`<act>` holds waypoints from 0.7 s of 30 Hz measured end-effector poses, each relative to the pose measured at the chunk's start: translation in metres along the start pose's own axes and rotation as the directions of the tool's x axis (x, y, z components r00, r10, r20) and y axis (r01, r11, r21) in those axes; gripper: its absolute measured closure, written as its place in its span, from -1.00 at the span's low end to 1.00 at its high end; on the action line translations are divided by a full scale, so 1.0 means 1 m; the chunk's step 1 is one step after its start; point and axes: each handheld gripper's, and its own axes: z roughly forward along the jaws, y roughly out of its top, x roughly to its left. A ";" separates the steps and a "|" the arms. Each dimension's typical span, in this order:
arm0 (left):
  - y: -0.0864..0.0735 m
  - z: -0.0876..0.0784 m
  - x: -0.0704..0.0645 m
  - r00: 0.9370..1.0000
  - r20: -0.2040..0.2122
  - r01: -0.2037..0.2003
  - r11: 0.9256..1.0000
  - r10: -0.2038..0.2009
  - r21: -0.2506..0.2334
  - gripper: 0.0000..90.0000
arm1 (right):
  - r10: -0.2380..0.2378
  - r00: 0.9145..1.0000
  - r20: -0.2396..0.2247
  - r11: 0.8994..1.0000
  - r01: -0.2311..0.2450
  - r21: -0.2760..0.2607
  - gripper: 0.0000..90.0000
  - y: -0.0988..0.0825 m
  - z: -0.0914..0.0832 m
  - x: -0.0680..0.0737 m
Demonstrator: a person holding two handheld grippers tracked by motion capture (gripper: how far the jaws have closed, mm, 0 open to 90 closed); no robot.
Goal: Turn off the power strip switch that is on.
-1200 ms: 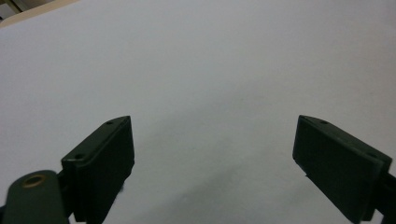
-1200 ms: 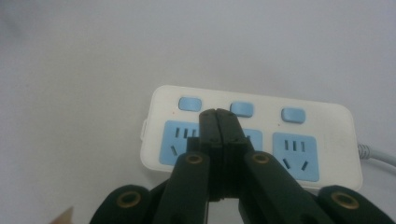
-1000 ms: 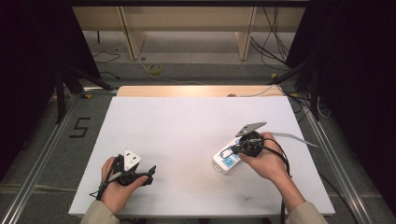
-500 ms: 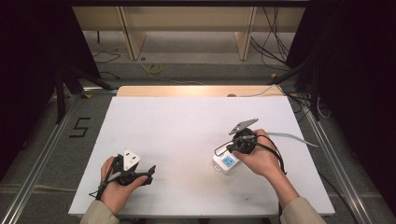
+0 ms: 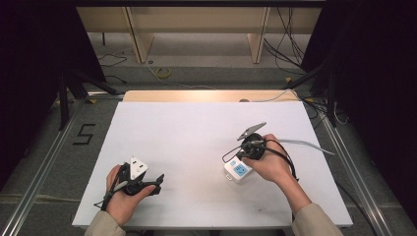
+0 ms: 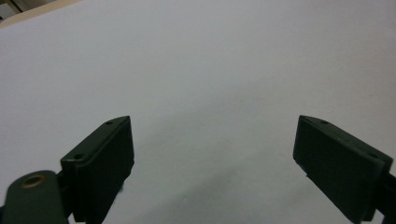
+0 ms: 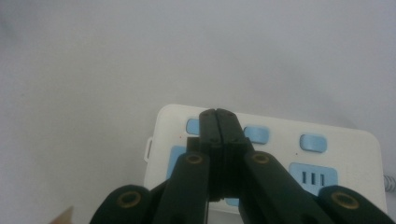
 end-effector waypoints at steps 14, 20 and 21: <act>0.000 0.000 0.000 1.000 -0.002 0.002 1.000 -0.002 -0.002 -0.73 | 0.000 1.000 -0.004 1.000 0.000 0.017 1.00 0.006 0.004 0.002; 0.000 0.000 0.000 1.000 -0.002 0.003 1.000 -0.003 -0.004 -0.73 | -0.002 1.000 -0.003 1.000 0.003 0.023 1.00 0.008 0.007 0.002; 0.000 0.000 0.000 1.000 -0.002 0.003 1.000 -0.003 -0.004 -0.73 | 0.001 1.000 -0.005 1.000 -0.001 0.024 1.00 0.008 0.008 0.003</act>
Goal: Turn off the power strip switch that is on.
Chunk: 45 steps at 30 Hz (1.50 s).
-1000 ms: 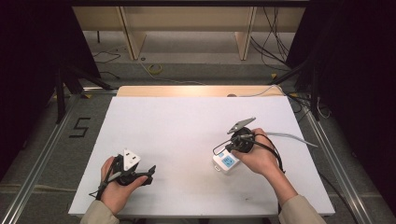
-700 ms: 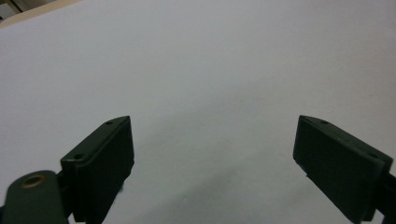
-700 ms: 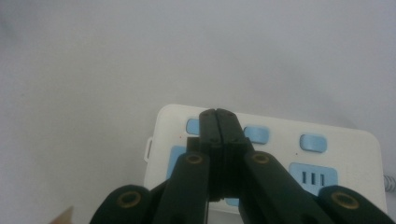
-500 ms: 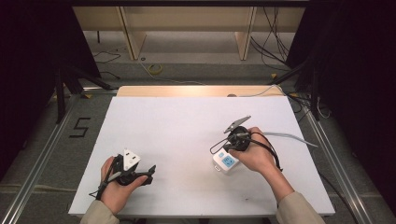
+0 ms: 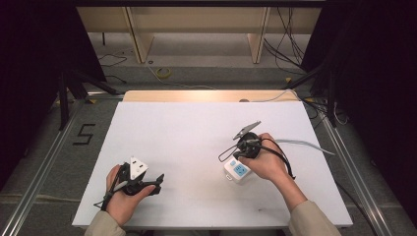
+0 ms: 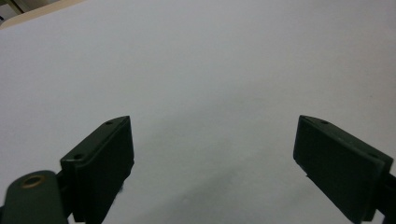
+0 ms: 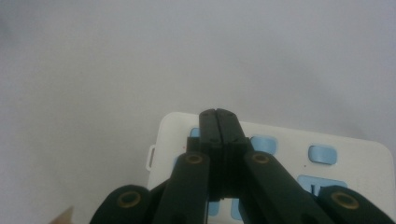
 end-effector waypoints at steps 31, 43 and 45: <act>0.001 0.001 0.000 1.000 0.001 -0.003 1.000 0.003 -0.001 -0.73 | -0.002 1.000 -0.008 0.998 0.002 0.056 1.00 0.009 0.014 0.000; 0.001 0.001 -0.001 1.000 0.004 -0.005 1.000 0.005 0.003 -0.73 | -0.007 1.000 -0.009 0.997 0.008 0.078 1.00 0.010 0.021 0.002; 0.001 0.001 -0.001 1.000 0.004 -0.008 1.000 0.008 0.003 -0.73 | -0.009 1.000 -0.011 0.997 0.010 0.082 1.00 0.010 0.022 0.003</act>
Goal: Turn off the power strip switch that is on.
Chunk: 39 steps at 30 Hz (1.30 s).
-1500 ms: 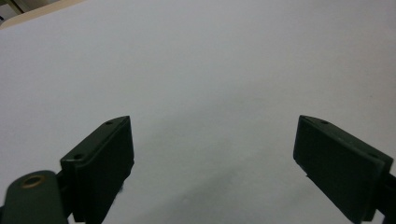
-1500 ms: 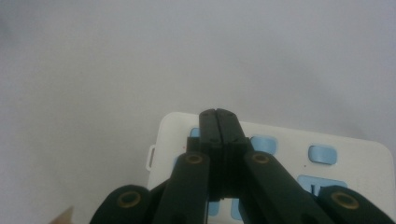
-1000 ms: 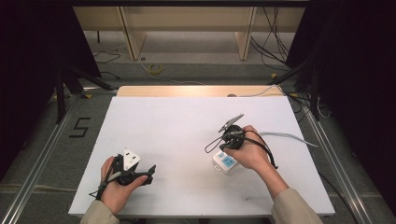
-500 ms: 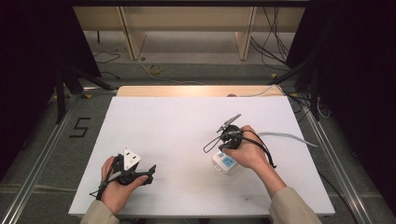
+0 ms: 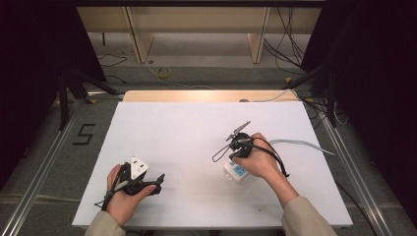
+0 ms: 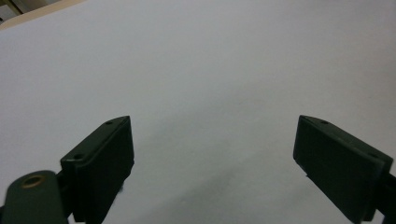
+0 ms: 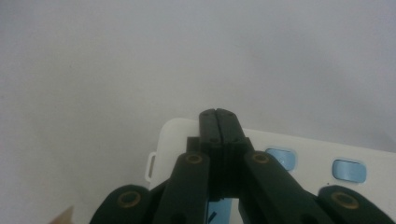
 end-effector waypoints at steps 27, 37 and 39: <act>0.000 0.000 0.000 1.000 0.001 0.001 1.000 -0.001 0.002 -0.73 | -0.003 1.000 0.007 0.998 0.002 0.058 1.00 0.004 0.009 0.003; 0.000 0.000 0.000 1.000 0.002 0.001 1.000 -0.001 0.003 -0.73 | -0.004 1.000 0.014 0.998 0.003 0.070 1.00 0.004 0.010 0.003; 0.000 0.000 0.000 1.000 0.001 0.001 1.000 -0.001 0.003 -0.73 | -0.002 1.000 0.017 0.997 0.001 0.074 1.00 0.004 0.010 0.004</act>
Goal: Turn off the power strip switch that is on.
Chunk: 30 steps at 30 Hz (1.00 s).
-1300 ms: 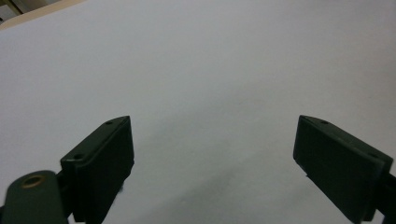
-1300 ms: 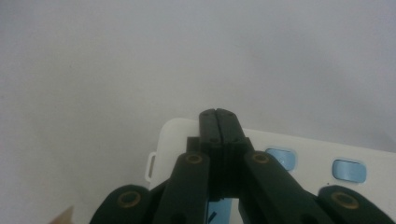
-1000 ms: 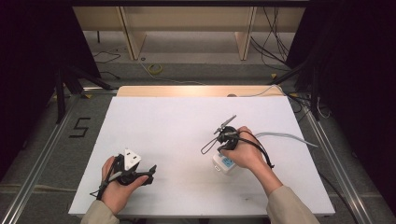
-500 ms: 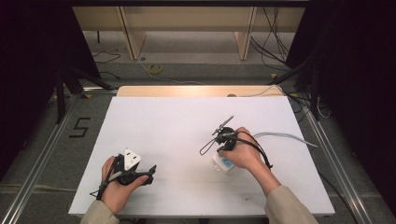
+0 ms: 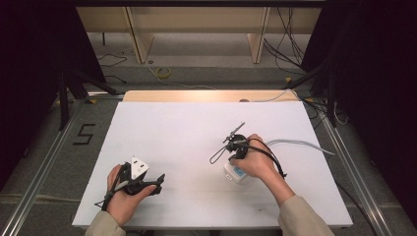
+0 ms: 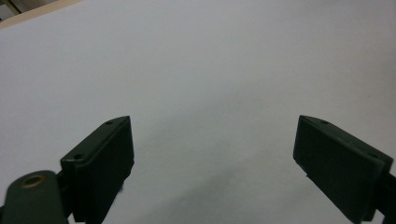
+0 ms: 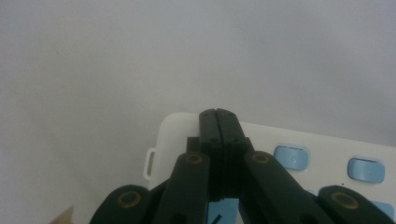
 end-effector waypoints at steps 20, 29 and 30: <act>0.000 0.000 0.000 1.000 0.000 0.001 1.000 -0.001 -0.001 -0.73 | 0.000 1.000 0.022 1.000 -0.001 0.015 1.00 0.002 0.001 0.004; 0.000 0.000 -0.001 1.000 0.000 0.003 1.000 -0.003 -0.002 -0.73 | 0.016 1.000 0.016 1.000 -0.016 0.016 1.00 0.002 0.001 0.003; 0.000 0.000 -0.001 1.000 0.001 0.004 1.000 -0.004 -0.002 -0.73 | 0.016 1.000 0.016 1.000 -0.017 0.016 1.00 0.002 0.001 0.003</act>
